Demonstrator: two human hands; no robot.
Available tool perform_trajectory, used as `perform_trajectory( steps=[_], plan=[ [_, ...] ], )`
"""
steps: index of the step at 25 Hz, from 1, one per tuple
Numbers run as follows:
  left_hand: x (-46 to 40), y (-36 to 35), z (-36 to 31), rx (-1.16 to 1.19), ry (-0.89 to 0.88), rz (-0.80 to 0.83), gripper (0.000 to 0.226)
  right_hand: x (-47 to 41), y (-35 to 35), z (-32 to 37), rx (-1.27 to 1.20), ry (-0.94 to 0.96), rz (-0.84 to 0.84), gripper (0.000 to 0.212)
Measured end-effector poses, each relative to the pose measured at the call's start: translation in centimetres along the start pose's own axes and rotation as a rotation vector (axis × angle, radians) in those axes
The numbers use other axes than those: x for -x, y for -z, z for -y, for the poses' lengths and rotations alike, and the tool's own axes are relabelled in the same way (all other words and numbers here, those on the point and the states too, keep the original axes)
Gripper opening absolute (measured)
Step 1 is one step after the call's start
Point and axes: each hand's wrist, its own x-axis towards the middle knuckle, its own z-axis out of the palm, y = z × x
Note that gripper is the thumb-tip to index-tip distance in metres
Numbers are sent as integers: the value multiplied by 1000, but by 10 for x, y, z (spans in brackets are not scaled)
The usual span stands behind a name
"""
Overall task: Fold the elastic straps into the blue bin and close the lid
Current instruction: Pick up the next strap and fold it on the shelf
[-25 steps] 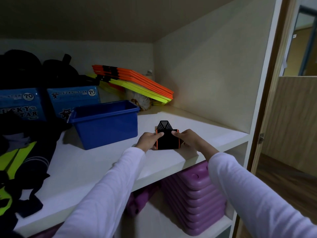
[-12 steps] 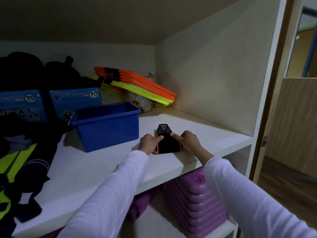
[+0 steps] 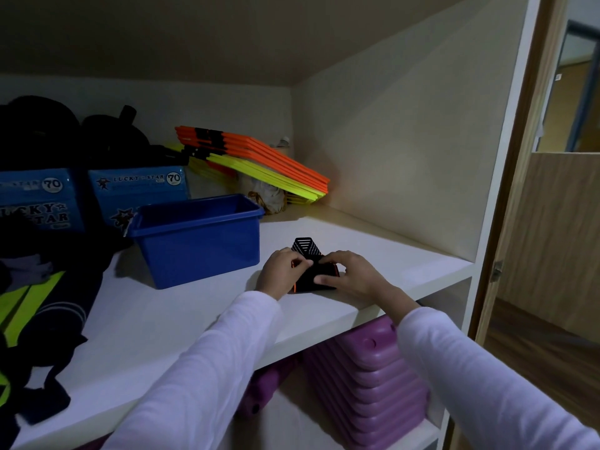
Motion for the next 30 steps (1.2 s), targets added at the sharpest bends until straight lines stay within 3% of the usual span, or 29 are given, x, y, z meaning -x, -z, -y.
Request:
perform_trajectory(
  steps=[3,6,9,14,17,21,30],
  plan=[
    [6,7,4,1,-28,126,51,0,3,-3,65,-16,100,60],
    [7,15,6,-98,-70,239,65,-3,3,-2,86,-21,107,62],
    [7,17,3,-87,-70,211,57,-5,5,0,-50,-41,50,51],
    [4,14,5,210,119,160,41,-7,7,4,-229,-149,7,36],
    [0,9,4,364,215,155,45,-7,4,2,-305,-213,-28,37],
    [-5,3,3,319,258,171,51,-7,-3,-2,-330,-298,-35,52],
    [-10,-3,7,344,318,182,47,-15,-3,6,-250,-384,18,48]
  ],
)
